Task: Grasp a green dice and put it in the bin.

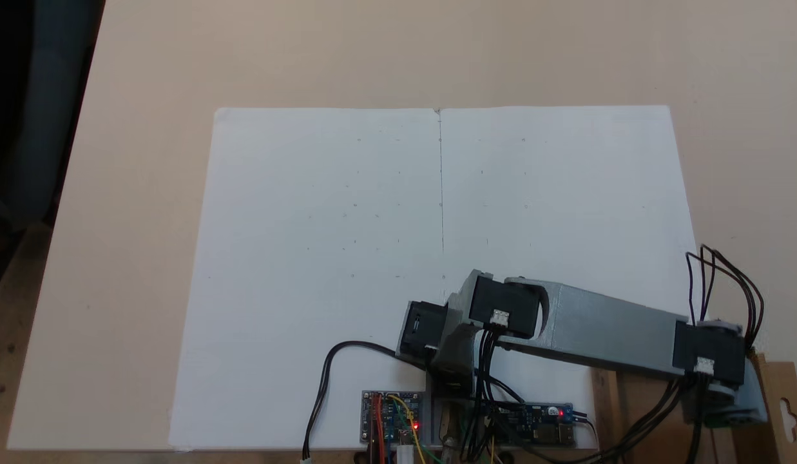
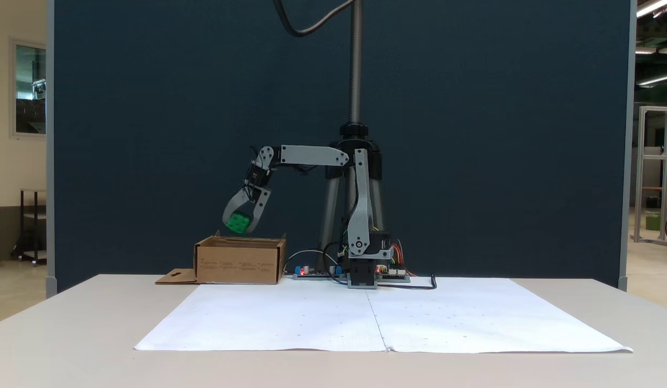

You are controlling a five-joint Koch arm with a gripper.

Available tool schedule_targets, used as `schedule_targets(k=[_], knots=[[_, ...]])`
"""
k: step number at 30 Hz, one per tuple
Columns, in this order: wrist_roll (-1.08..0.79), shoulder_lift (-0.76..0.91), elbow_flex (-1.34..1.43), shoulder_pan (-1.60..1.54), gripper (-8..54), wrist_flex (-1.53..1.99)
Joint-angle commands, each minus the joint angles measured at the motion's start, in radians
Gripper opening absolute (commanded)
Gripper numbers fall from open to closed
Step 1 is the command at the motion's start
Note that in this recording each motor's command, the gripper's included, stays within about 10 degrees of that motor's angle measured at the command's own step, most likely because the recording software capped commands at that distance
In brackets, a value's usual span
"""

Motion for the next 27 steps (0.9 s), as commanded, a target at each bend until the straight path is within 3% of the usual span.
schedule_targets(k=[1, 9, 10, 12, 14, 21, 27], knots=[[-0.106, 0.017, -0.054, 0.025, 12.1, -0.006], [-0.133, -0.017, -0.012, 0.018, 12.1, 0.006], [-0.133, -0.020, -0.011, 0.015, 16.3, 0.008], [-0.132, -0.023, 0.006, 0.005, 30.4, 0.009], [-0.132, -0.021, 0.015, -0.011, 36.9, 0.009], [-0.123, 0.017, 0.009, -0.035, 37.7, -0.040], [0.092, 0.064, -0.106, -0.104, 37.4, -0.060]])
